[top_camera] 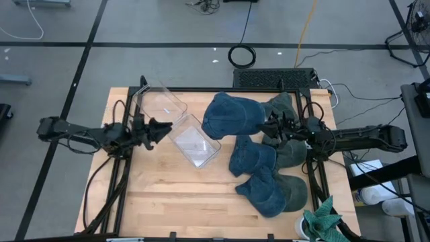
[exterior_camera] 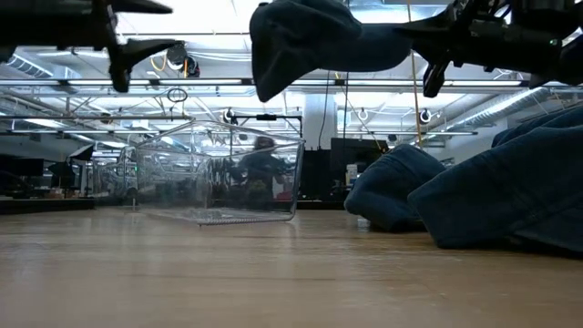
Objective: Pick & Place hat
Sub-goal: Put the top blue cap into the top transparent bin
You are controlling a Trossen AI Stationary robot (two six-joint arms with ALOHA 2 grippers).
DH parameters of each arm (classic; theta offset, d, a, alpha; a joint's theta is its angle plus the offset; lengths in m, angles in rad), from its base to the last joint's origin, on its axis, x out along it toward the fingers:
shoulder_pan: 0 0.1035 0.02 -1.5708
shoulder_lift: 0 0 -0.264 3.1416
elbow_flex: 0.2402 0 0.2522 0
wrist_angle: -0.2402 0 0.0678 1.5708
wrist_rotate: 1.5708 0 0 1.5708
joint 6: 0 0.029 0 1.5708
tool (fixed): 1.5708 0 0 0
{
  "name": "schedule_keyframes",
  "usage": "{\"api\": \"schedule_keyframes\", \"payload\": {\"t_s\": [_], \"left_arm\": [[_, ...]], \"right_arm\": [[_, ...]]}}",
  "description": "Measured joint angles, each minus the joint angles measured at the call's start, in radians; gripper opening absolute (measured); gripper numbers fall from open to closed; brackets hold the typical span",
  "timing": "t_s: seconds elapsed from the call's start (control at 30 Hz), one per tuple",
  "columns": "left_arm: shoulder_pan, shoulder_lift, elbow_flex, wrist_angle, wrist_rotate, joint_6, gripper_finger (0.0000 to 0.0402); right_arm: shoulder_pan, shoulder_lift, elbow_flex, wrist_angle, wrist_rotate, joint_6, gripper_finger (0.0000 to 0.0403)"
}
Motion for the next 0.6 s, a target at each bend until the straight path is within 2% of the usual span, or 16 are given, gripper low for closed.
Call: {"api": "schedule_keyframes", "payload": {"t_s": [0.27,0.6], "left_arm": [[0.069,0.287,0.211,-0.018,0.080,0.104,0.0216],[0.128,0.516,0.368,-0.023,0.179,0.047,0.0216]], "right_arm": [[0.000,0.023,0.000,0.017,-0.004,0.027,0.0002],[0.011,0.023,0.000,0.002,-0.004,0.032,0.0002]]}}
